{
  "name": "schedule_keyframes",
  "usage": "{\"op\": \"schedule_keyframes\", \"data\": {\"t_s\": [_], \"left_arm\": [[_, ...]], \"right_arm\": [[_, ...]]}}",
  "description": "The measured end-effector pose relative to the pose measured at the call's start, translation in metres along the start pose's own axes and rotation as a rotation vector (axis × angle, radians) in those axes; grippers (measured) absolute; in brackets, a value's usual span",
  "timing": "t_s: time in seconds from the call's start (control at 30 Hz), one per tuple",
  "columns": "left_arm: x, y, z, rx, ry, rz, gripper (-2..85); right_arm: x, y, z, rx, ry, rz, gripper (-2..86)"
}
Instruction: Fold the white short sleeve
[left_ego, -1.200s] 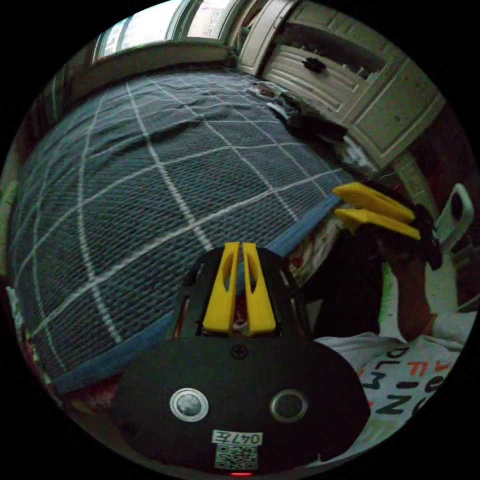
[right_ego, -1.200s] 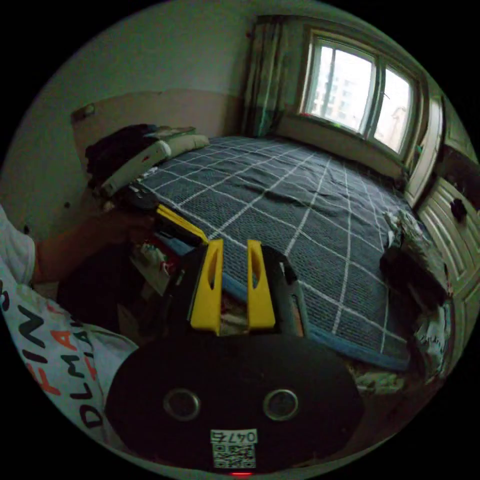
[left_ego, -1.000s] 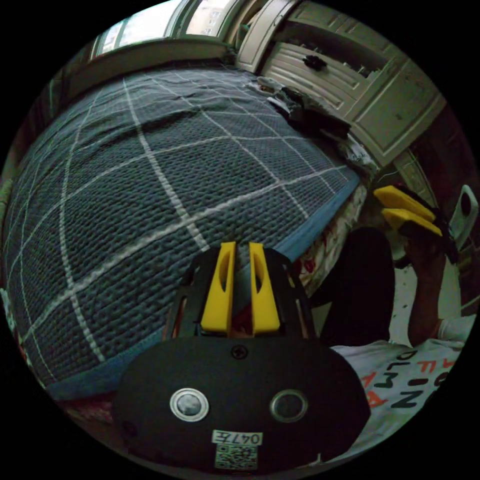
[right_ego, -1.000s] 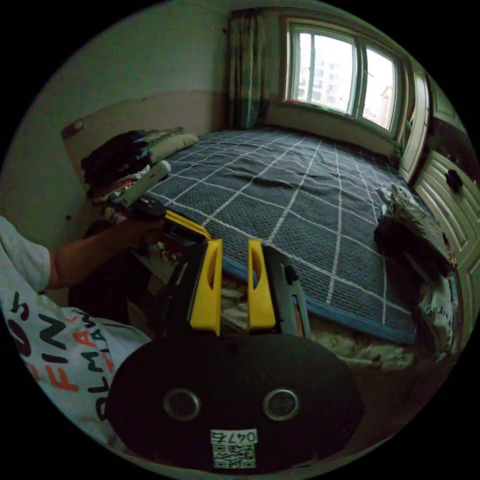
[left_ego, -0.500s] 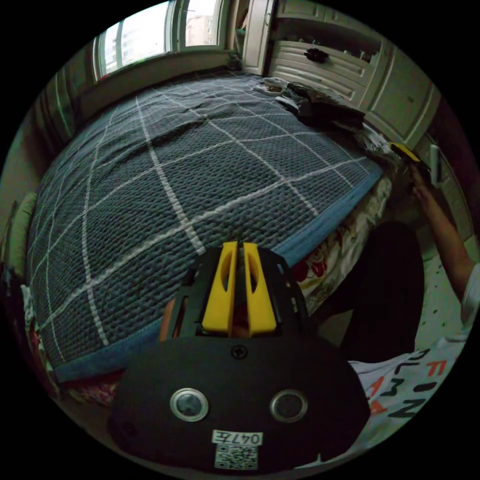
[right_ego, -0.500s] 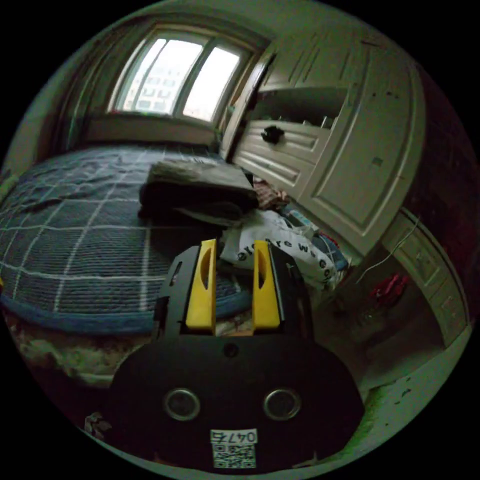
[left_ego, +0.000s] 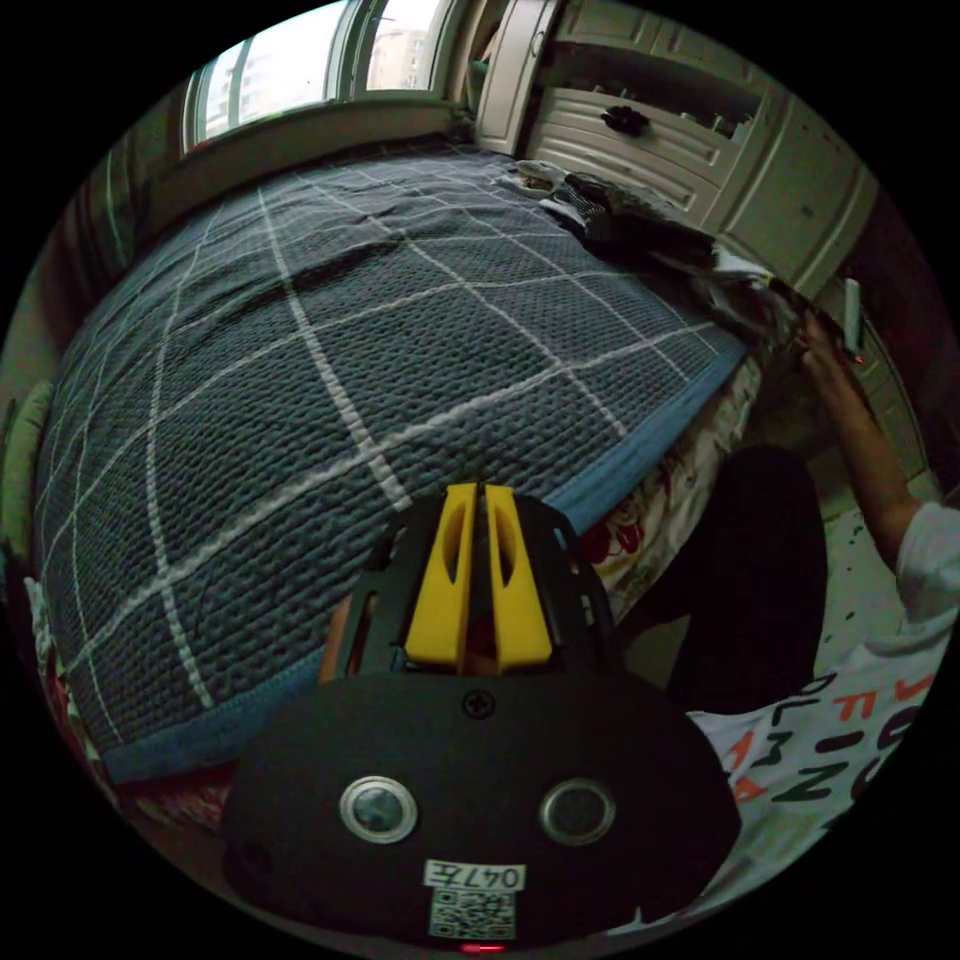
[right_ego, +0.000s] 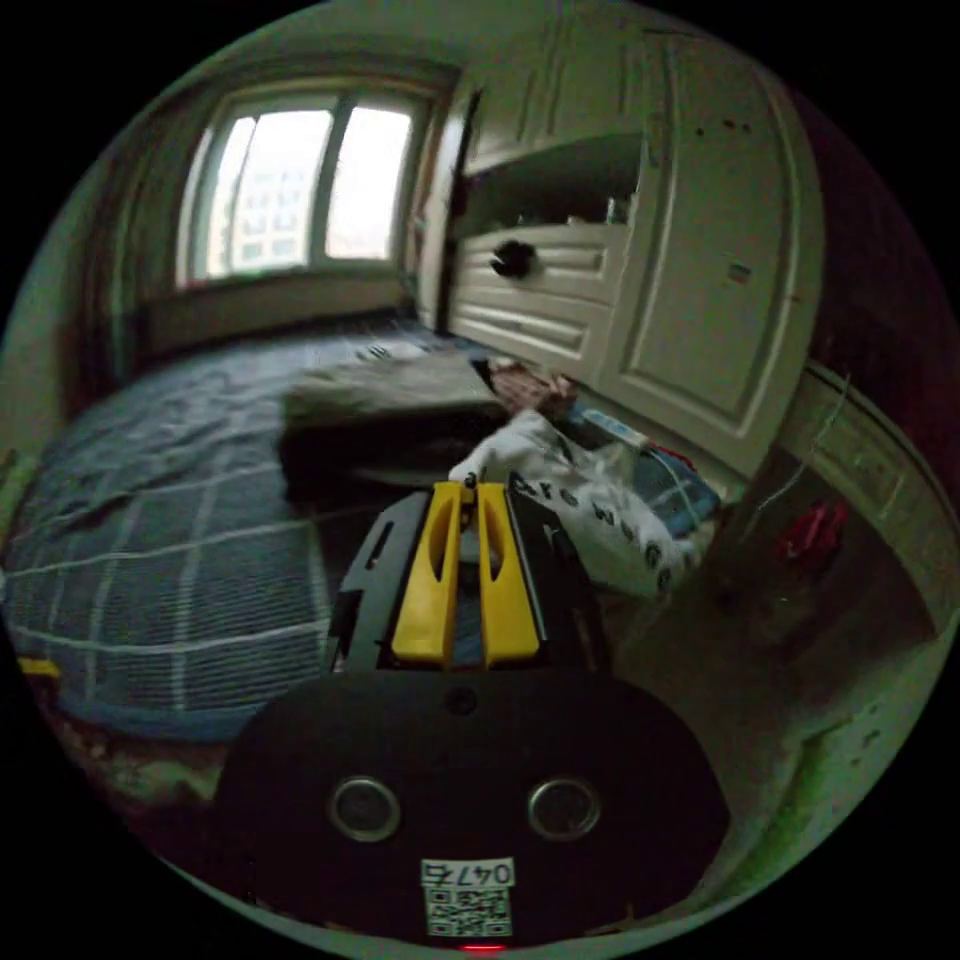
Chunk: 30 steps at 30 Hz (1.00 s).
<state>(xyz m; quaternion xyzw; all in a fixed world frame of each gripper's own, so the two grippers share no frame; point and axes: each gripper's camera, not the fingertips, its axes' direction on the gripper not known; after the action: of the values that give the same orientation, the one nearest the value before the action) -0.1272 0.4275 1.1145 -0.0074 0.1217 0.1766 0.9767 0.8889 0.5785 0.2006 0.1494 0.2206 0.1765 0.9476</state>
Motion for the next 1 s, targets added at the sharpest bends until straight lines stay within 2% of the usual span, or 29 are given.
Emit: {"op": "schedule_keyframes", "data": {"t_s": [0.07, 0.1, 0.17, 0.2, 0.27, 0.37, 0.43, 0.53, 0.63, 0.7, 0.73, 0.8, 0.87, 1.0], "left_arm": [[-0.001, -0.001, -0.001, 0.012, 0.017, -0.008, -0.8], [-0.004, -0.001, -0.006, 0.044, 0.045, -0.017, -0.8], [-0.014, 0.0, -0.021, 0.132, 0.098, -0.066, -0.8], [-0.023, 0.003, -0.033, 0.191, 0.123, -0.108, -0.8], [-0.037, 0.009, -0.049, 0.237, 0.115, -0.167, -0.7], [-0.051, 0.02, -0.065, 0.207, 0.039, -0.169, -0.5], [-0.054, 0.025, -0.072, 0.192, 0.0, -0.154, -0.1], [-0.054, 0.03, -0.078, 0.198, -0.028, -0.139, 2.8], [-0.044, 0.017, -0.064, 0.166, 0.028, -0.064, 12.1], [-0.035, -0.008, -0.035, 0.026, 0.087, 0.001, 16.1], [-0.034, -0.015, -0.026, -0.016, 0.1, 0.006, 16.0], [-0.032, -0.029, 0.007, -0.164, 0.265, 0.017, 8.4], [-0.031, -0.022, 0.009, -0.105, 0.351, 0.002, 6.5], [-0.016, 0.003, -0.03, 0.015, 0.271, 0.03, 5.8]], "right_arm": [[-0.029, 0.002, -0.054, 0.111, -0.196, -0.081, 0.6], [-0.041, 0.003, -0.066, 0.125, -0.256, -0.115, 0.6], [-0.099, 0.01, -0.107, 0.134, -0.56, -0.23, 0.6], [-0.115, 0.014, -0.115, 0.127, -0.64, -0.251, 0.6], [-0.193, 0.034, -0.131, 0.058, -0.927, -0.326, 0.7], [-0.297, 0.074, -0.137, -0.114, -1.206, -0.442, 0.9], [-0.346, 0.1, -0.145, -0.196, -1.28, -0.531, 1.3], [-0.391, 0.132, -0.166, -0.217, -1.302, -0.741, 2.7], [-0.396, 0.139, -0.176, -0.217, -1.319, -0.815, 4.1], [-0.385, 0.132, -0.179, -0.176, -1.25, -0.796, 4.4], [-0.373, 0.124, -0.18, -0.14, -1.176, -0.759, 4.5], [-0.353, 0.11, -0.177, -0.096, -1.023, -0.69, 4.5], [-0.327, 0.091, -0.168, -0.097, -0.813, -0.612, 4.7], [-0.308, 0.075, -0.148, -0.203, -0.622, -0.607, 6.9]]}}
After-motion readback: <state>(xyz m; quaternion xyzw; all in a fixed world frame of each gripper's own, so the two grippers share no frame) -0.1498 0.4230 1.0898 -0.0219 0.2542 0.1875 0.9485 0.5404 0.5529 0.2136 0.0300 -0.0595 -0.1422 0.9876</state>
